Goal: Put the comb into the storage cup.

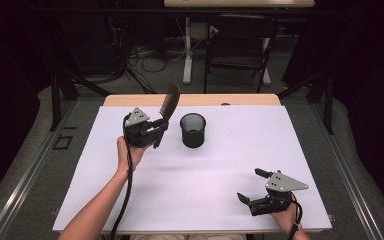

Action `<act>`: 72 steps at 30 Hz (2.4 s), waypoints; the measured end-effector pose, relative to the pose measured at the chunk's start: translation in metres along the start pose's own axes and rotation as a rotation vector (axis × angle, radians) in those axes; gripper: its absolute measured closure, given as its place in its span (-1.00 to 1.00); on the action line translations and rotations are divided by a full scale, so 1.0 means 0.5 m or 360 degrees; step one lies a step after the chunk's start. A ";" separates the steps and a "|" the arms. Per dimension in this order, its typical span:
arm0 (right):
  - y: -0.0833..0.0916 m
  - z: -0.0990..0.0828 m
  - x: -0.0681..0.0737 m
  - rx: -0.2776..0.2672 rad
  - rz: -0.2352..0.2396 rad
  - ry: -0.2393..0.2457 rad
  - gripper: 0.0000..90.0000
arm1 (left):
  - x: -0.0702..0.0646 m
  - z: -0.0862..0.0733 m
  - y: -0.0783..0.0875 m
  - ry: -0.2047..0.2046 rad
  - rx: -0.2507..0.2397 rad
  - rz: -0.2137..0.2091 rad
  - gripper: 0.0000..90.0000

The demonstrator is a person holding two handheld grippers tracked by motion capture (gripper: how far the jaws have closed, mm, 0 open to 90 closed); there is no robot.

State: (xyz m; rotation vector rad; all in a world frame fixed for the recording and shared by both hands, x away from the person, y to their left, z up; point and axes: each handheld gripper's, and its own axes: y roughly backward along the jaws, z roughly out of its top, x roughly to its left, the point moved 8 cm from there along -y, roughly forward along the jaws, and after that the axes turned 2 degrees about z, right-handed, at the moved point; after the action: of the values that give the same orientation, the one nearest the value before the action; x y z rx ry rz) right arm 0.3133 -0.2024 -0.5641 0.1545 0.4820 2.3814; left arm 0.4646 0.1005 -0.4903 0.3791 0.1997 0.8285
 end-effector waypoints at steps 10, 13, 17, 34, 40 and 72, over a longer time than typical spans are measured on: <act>-0.001 0.000 0.002 0.0007 0.0004 0.0005 -1.00 | 0.002 0.022 -0.006 -0.0003 -0.0038 0.0001 0.61; -0.001 0.000 0.002 0.0007 0.0004 0.0005 -1.00 | 0.003 0.027 -0.009 -0.0004 -0.0046 0.0007 0.61; -0.001 0.000 0.002 0.0006 0.0003 0.0010 -1.00 | 0.009 0.030 -0.012 0.0006 -0.0048 0.0027 0.61; -0.001 -0.002 0.001 0.0011 -0.0002 0.0007 -1.00 | 0.019 0.054 -0.027 0.0018 -0.0083 0.0057 0.61; -0.001 -0.001 0.002 0.0009 -0.0001 0.0007 -1.00 | 0.017 0.064 -0.033 0.0021 -0.0100 0.0059 0.61; 0.001 -0.002 0.000 0.0008 -0.0006 0.0007 -1.00 | 0.018 0.093 -0.068 0.0043 -0.0150 0.0082 0.61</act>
State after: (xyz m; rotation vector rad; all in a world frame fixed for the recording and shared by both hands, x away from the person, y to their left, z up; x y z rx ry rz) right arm 0.3128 -0.2028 -0.5648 0.1506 0.4895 2.3772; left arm 0.5084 0.0745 -0.4618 0.2859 0.1760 0.8907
